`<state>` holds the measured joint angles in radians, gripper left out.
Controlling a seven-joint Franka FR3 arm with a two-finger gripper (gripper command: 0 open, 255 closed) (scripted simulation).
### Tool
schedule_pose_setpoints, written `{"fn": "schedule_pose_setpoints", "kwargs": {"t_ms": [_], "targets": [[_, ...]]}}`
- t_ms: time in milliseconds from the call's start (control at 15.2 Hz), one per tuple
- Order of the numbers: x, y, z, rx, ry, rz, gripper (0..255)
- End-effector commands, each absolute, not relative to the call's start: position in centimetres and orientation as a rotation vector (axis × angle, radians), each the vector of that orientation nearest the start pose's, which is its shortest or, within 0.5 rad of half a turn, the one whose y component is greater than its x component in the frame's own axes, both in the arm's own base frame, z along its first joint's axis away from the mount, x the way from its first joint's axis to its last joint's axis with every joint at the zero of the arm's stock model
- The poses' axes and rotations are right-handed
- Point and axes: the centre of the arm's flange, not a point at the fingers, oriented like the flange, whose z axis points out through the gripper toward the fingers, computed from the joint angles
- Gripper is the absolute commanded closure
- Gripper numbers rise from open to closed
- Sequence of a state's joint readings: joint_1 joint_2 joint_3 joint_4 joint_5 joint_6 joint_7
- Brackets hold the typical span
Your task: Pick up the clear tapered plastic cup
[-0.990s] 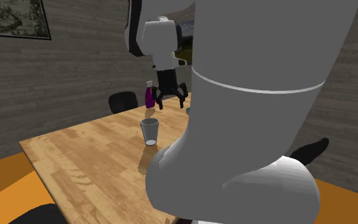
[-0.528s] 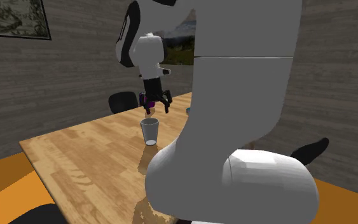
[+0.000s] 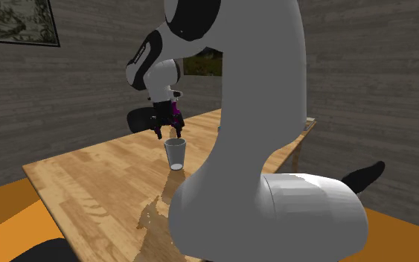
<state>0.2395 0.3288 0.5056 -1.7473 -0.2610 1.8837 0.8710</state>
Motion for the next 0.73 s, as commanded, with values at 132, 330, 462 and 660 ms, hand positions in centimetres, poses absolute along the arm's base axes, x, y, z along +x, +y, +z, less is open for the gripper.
{"fn": "schedule_pose_setpoints", "kwargs": {"t_ms": [132, 330, 462, 660], "targets": [[49.5, 41.0, 37.1, -3.306, 0.066, 0.069, 0], [49.5, 41.0, 35.6, -3.306, 0.066, 0.069, 0], [49.5, 41.0, 34.5, -3.306, 0.066, 0.069, 0], [49.5, 40.9, 34.3, -3.306, 0.066, 0.069, 255]]}}
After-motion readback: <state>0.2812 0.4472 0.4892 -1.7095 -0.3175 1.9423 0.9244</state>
